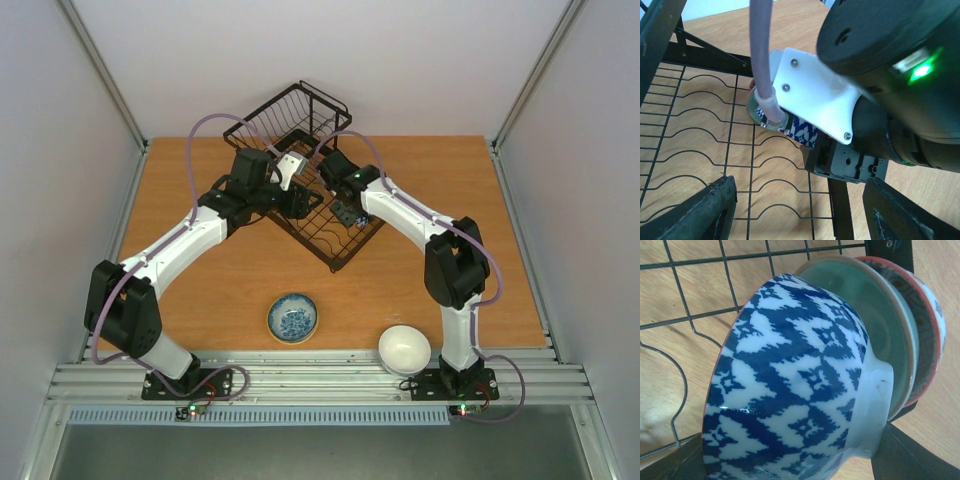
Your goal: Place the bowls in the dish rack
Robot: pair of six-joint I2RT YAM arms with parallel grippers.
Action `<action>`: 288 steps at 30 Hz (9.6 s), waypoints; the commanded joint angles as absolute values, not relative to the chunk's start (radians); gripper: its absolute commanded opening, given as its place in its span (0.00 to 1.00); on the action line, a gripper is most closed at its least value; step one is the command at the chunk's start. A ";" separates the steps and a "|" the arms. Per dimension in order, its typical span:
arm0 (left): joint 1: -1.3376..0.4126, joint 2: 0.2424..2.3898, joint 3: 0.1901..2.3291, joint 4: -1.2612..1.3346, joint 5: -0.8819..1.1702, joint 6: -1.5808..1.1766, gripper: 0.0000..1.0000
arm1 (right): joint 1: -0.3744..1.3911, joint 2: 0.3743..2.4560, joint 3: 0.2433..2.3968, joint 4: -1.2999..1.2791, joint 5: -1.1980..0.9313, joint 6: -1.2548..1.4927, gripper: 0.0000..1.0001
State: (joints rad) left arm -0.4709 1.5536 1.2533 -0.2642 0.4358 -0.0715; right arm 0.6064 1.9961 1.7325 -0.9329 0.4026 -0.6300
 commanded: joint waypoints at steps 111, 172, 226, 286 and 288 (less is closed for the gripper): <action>-0.420 1.538 1.249 -0.219 0.449 -0.079 0.70 | 1.035 1.651 1.220 -0.807 -0.052 -0.027 0.29; -0.420 1.547 1.246 -0.207 0.471 -0.098 0.70 | 1.137 1.700 1.256 -0.856 0.048 0.042 0.01; -0.429 1.653 1.329 -0.321 0.688 -0.067 0.70 | 0.683 1.519 1.567 -0.903 0.240 -0.261 0.01; -0.414 1.680 1.294 -0.200 1.040 -0.150 0.01 | 0.495 1.206 1.060 -0.391 -0.413 0.101 0.47; -0.414 1.684 1.296 -0.201 1.040 -0.153 0.00 | 0.495 1.199 1.062 -0.400 -0.388 0.092 0.28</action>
